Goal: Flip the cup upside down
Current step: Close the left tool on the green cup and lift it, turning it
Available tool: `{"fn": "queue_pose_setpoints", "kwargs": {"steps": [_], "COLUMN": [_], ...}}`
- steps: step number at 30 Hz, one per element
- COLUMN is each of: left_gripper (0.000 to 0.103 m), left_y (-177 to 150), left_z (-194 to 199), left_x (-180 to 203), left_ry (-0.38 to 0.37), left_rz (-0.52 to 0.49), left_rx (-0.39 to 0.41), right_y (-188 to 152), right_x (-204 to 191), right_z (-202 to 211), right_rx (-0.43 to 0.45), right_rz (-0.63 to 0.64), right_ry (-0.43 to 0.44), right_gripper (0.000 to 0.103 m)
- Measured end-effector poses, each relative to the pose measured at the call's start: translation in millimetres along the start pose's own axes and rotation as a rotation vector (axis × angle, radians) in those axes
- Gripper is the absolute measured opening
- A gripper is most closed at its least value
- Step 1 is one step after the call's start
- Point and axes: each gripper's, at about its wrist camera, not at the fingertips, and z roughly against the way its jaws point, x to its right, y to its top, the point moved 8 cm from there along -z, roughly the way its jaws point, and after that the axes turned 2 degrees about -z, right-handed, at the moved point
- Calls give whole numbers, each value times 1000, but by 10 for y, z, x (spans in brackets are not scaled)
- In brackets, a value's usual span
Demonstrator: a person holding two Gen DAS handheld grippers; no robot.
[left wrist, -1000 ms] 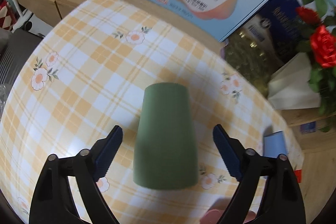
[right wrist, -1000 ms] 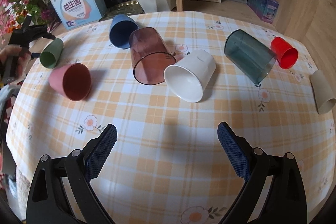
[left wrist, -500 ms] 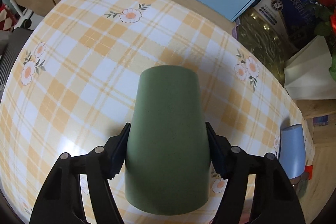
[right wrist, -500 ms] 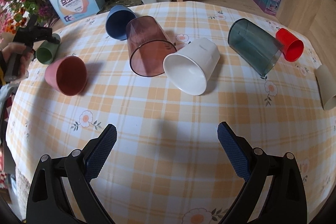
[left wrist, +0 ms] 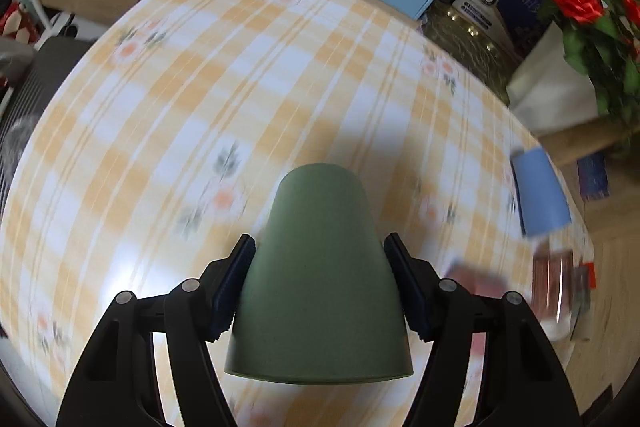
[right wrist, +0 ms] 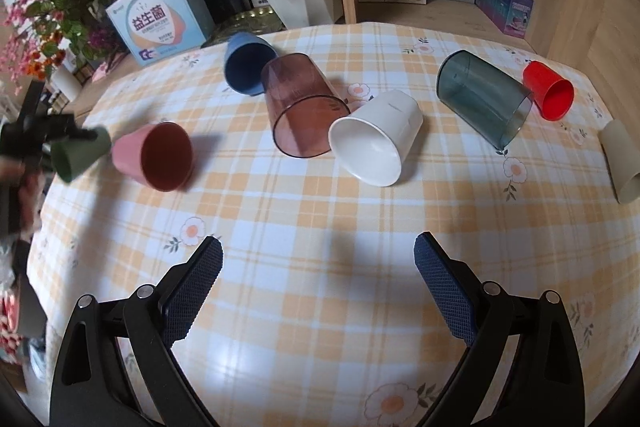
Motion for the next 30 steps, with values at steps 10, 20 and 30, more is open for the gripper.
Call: {"fn": "queue_pose_setpoints", "kwargs": {"steps": [10,20,30], "left_gripper": [64,64,64], "left_y": [-1019,-1321,-1941], "left_z": [-1,-31,59], "left_x": [74,224,1235], "left_ry": [-24,-56,-229], "left_rz": [-48,-52,-80], "left_rx": [-156,-204,-198], "right_y": [-117,-238,-123], "right_x": [-70,-46,325], "right_z": [256,470,662], "right_rx": [50,84,140], "right_rz": [-3,-26,-82], "right_ry": [44,65,19], "right_gripper": [93,93,93]}}
